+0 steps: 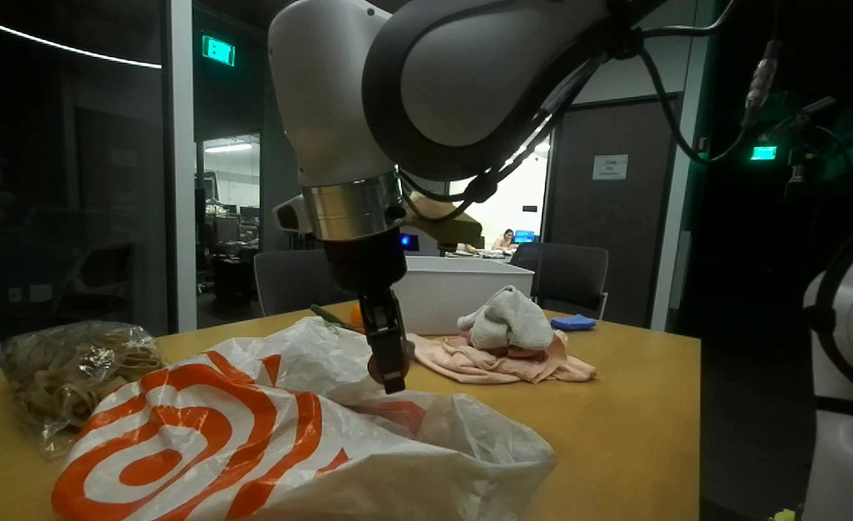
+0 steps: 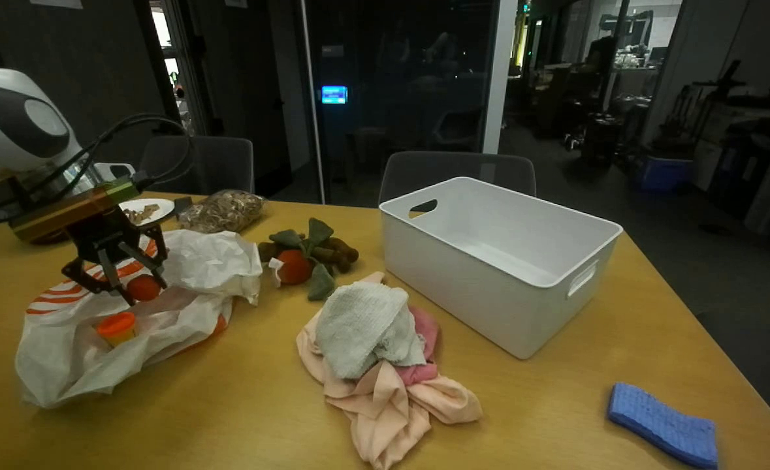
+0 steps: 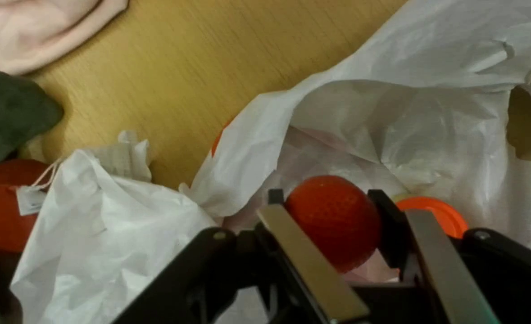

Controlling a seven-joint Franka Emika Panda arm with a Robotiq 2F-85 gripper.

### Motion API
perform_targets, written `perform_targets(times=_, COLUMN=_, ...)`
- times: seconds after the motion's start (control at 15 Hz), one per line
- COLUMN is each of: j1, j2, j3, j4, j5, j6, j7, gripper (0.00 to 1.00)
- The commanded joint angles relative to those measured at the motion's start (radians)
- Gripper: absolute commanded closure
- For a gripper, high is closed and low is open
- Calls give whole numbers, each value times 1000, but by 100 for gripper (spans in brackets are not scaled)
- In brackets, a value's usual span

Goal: Put the orange bottle and two of the plush toys into the carrier bag

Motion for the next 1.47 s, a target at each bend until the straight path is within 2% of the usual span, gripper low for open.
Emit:
perform_targets(times=0.0, j1=-6, j2=118, j3=-3, j4=84, j5=-37, j6=-7, j7=-44, gripper=76)
perform_targets(times=0.33, j1=-14, j2=223, j3=-18, j4=139, j5=-17, j6=-9, j7=-89, gripper=76)
perform_targets(times=0.4, j1=-14, j2=237, j3=-16, j4=151, j5=-4, j6=-17, j7=-101, gripper=29)
perform_targets(times=0.53, j1=-20, j2=239, j3=-14, j4=162, j5=43, j6=-25, j7=-136, gripper=19)
perform_targets(times=0.67, j1=-25, j2=224, j3=-14, j4=160, j5=81, j6=-18, j7=-158, gripper=3)
perform_targets(times=0.87, j1=-33, j2=157, j3=-21, j4=139, j5=94, j6=-15, j7=-156, gripper=0)
perform_targets(times=1.2, j1=-58, j2=3, j3=-57, j4=84, j5=0, j6=-19, j7=-65, gripper=0)
perform_targets(times=1.4, j1=-90, j2=-86, j3=-94, j4=44, j5=-12, j6=-22, j7=-15, gripper=0)
